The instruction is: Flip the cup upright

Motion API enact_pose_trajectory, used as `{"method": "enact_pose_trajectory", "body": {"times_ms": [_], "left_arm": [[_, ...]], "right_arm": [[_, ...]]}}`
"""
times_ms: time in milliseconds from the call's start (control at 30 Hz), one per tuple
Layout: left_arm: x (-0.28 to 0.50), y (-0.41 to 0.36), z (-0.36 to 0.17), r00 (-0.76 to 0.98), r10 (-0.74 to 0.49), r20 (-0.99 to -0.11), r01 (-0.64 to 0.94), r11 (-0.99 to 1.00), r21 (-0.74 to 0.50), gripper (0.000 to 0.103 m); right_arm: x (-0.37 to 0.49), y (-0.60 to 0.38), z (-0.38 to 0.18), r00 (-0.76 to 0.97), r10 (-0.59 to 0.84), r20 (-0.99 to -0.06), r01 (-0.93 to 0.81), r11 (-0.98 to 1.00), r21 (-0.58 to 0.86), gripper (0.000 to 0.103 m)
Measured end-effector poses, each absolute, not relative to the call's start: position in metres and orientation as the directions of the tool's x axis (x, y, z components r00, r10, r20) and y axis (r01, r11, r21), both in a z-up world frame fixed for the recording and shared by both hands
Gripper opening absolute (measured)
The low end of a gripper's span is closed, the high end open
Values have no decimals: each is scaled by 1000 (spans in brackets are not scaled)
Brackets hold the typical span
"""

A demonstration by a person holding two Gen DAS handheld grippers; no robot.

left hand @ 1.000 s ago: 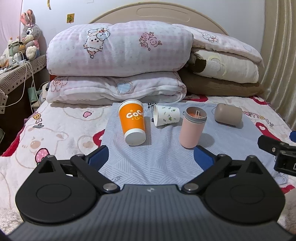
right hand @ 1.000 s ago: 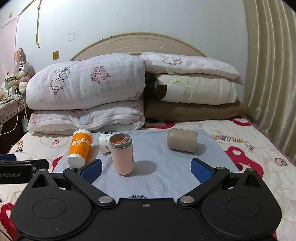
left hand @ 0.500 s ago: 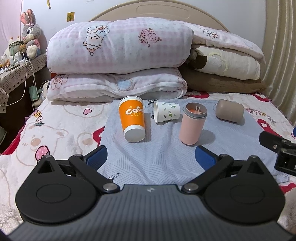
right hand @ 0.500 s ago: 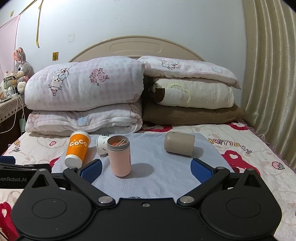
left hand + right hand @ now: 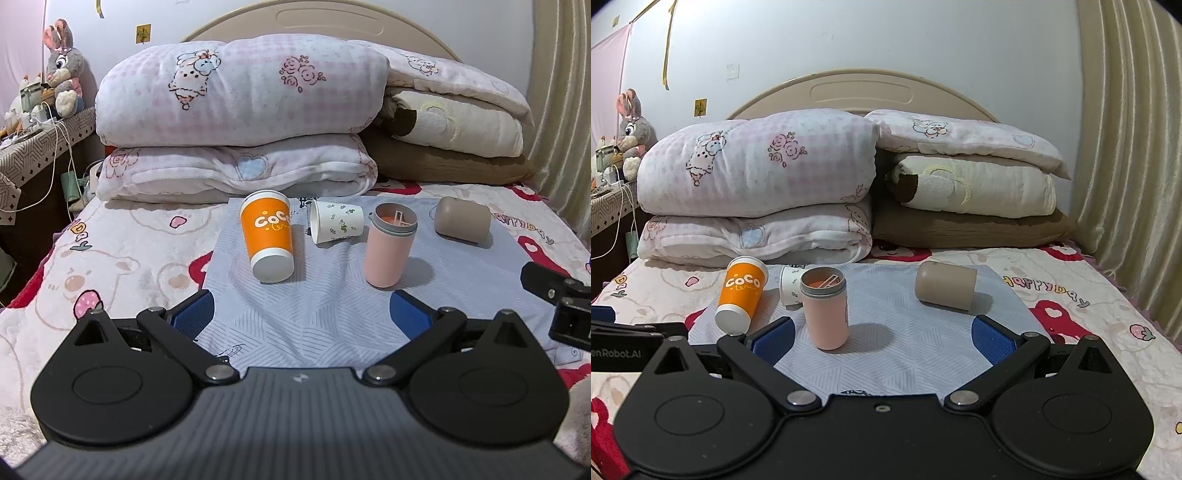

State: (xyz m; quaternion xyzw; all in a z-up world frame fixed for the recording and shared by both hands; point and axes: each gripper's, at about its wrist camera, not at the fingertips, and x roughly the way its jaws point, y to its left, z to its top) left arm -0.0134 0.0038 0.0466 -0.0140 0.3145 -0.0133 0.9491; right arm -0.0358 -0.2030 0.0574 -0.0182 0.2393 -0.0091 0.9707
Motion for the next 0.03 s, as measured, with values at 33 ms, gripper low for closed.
{"method": "enact_pose_trajectory", "body": {"times_ms": [33], "left_arm": [[-13,4,47,802,-33,-597,16,999,-34,103]], "right_arm": [[-36,-203,57,885,-26,-464,8,999,-39,103]]}}
